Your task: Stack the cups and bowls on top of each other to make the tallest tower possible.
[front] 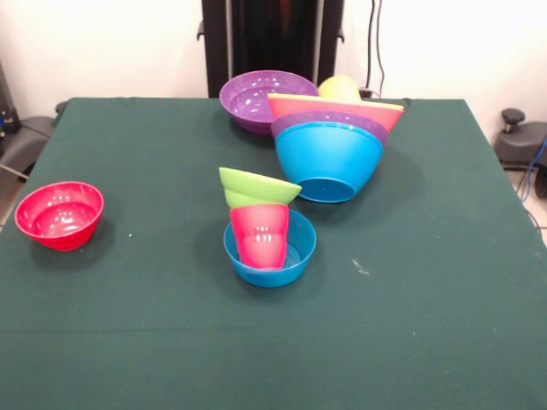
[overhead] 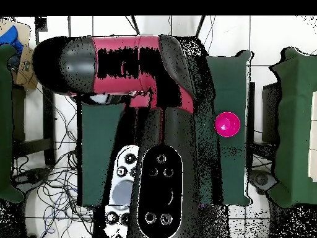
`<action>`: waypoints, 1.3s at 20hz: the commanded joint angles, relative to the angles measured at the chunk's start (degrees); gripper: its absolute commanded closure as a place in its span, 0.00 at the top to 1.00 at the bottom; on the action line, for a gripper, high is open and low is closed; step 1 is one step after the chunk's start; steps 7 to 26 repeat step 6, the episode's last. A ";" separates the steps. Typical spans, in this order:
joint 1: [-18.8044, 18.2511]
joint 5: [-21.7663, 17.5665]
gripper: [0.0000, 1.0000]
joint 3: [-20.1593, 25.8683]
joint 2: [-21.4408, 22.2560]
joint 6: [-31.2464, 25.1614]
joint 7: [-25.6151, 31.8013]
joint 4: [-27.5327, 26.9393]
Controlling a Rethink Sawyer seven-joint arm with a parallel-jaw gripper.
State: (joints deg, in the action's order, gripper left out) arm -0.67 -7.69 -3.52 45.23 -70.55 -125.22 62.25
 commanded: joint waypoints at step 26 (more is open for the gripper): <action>-2.27 -4.71 1.00 5.65 -0.79 12.39 11.99 9.43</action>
